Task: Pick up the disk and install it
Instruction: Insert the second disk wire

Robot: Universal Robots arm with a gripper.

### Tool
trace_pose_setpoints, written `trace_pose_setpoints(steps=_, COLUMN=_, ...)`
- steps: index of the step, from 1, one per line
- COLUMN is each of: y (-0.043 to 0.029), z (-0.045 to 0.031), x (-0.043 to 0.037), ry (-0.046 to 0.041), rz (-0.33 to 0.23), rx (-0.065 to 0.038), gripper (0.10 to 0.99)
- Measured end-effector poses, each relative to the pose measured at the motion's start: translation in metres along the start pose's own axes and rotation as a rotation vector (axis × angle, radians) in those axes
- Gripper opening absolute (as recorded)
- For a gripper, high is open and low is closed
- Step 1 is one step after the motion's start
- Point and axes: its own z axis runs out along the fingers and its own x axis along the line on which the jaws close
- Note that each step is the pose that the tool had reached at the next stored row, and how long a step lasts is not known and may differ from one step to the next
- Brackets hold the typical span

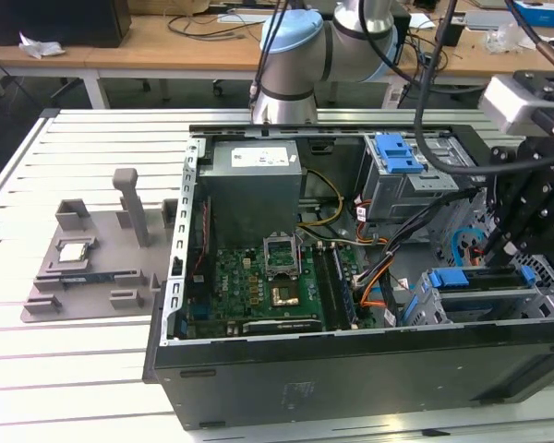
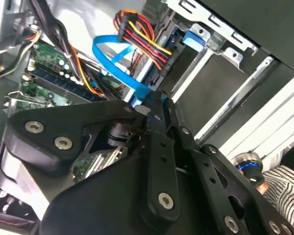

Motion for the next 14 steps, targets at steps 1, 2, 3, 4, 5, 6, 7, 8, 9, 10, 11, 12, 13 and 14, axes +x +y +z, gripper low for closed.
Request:
trace_pose_setpoints(steps=1, y=-0.0006, z=0.0025, x=-0.0001, ry=0.0004, rz=0.000, rx=0.000, gripper=0.161)
trace_pose_setpoints(steps=2, y=-0.0009, z=0.0044, x=-0.0001, ry=0.0003, rz=0.000, rx=0.000, gripper=0.161)
trace_pose_setpoints(steps=3, y=-0.0017, z=0.0071, x=-0.0004, ry=0.0003, rz=0.000, rx=0.000, gripper=0.161)
trace_pose_setpoints(steps=4, y=-0.0022, z=0.0085, x=-0.0010, ry=0.0005, rz=-0.001, rx=0.000, gripper=0.161)
trace_pose_setpoints(steps=5, y=-0.0025, z=0.0094, x=-0.0017, ry=0.0007, rz=-0.001, rx=0.000, gripper=0.161)
trace_pose_setpoints(steps=6, y=-0.0030, z=0.0107, x=-0.0042, ry=0.0006, rz=-0.003, rx=0.000, gripper=0.161)
trace_pose_setpoints(steps=7, y=-0.0033, z=0.0113, x=-0.0059, ry=0.0007, rz=-0.005, rx=0.000, gripper=0.161)
trace_pose_setpoints(steps=8, y=-0.0034, z=0.0118, x=-0.0067, ry=0.0006, rz=-0.007, rx=0.000, gripper=0.161)
trace_pose_setpoints(steps=9, y=-0.0035, z=0.0123, x=-0.0071, ry=0.0006, rz=-0.009, rx=0.000, gripper=0.161)
trace_pose_setpoints(steps=10, y=-0.0036, z=0.0128, x=-0.0071, ry=0.0010, rz=-0.015, rx=0.000, gripper=0.161)
trace_pose_setpoints(steps=11, y=-0.0036, z=0.0130, x=-0.0071, ry=0.0016, rz=-0.022, rx=0.000, gripper=0.161)
trace_pose_setpoints(steps=12, y=-0.0037, z=0.0134, x=-0.0071, ry=0.0024, rz=-0.033, rx=0.001, gripper=0.161)
trace_pose_setpoints(steps=13, y=-0.0040, z=0.0141, x=-0.0071, ry=0.0039, rz=-0.055, rx=0.001, gripper=0.161)
trace_pose_setpoints(steps=14, y=-0.0041, z=0.0142, x=-0.0071, ry=0.0043, rz=-0.060, rx=0.002, gripper=0.161)
